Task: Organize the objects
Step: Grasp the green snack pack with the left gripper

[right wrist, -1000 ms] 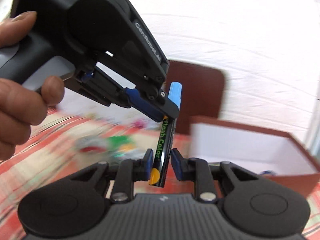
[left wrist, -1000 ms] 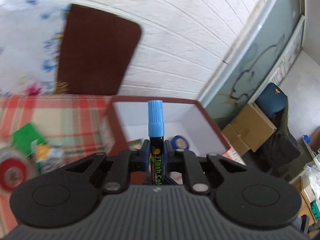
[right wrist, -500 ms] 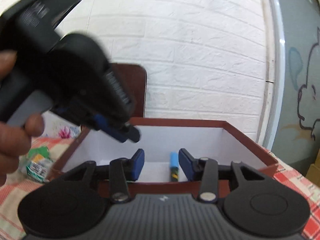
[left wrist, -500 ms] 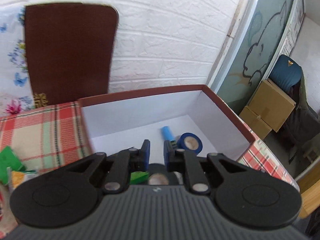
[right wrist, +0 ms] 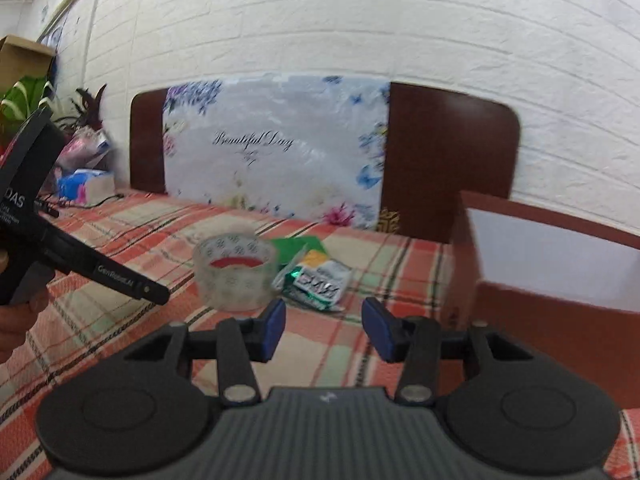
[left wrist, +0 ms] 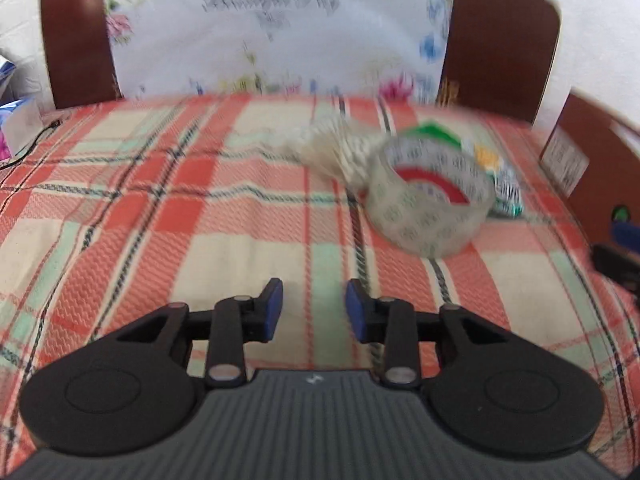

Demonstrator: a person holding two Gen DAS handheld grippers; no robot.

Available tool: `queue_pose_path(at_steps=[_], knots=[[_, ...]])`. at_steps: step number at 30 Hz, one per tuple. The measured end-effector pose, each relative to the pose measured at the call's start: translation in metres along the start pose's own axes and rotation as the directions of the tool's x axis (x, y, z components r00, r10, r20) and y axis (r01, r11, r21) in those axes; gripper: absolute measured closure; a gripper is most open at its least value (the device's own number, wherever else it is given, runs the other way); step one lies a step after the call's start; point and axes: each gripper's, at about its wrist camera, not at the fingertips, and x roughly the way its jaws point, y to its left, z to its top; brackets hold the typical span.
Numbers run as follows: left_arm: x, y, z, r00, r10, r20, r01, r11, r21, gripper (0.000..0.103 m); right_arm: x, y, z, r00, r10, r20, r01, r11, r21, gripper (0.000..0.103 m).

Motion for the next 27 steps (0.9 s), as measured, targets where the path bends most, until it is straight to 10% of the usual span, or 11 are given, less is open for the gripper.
queue_pose_path(at_steps=[12,14,24,27], knots=[[0.002,0.003,-0.016,0.99,-0.077,0.122,0.075,0.997,0.024,0.045,0.14,-0.029,0.027,0.981,0.077,-0.176,-0.005,0.925,0.379,0.047],[0.001,0.003,-0.016,0.989,-0.081,0.123,0.079,0.997,0.025,0.044,0.134,-0.028,0.026,0.982,0.076,-0.172,-0.007,0.929,0.37,0.066],[-0.005,0.003,-0.012,0.993,-0.077,0.084,0.077,0.997,0.008,0.045,0.016,-0.016,0.004,0.987,-0.014,-0.161,0.044,0.982,0.182,0.068],[-0.022,-0.008,-0.004,0.969,-0.247,0.019,0.248,0.965,-0.08,0.045,-0.028,-0.018,-0.012,0.985,-0.009,-0.171,0.037,0.986,0.162,0.064]])
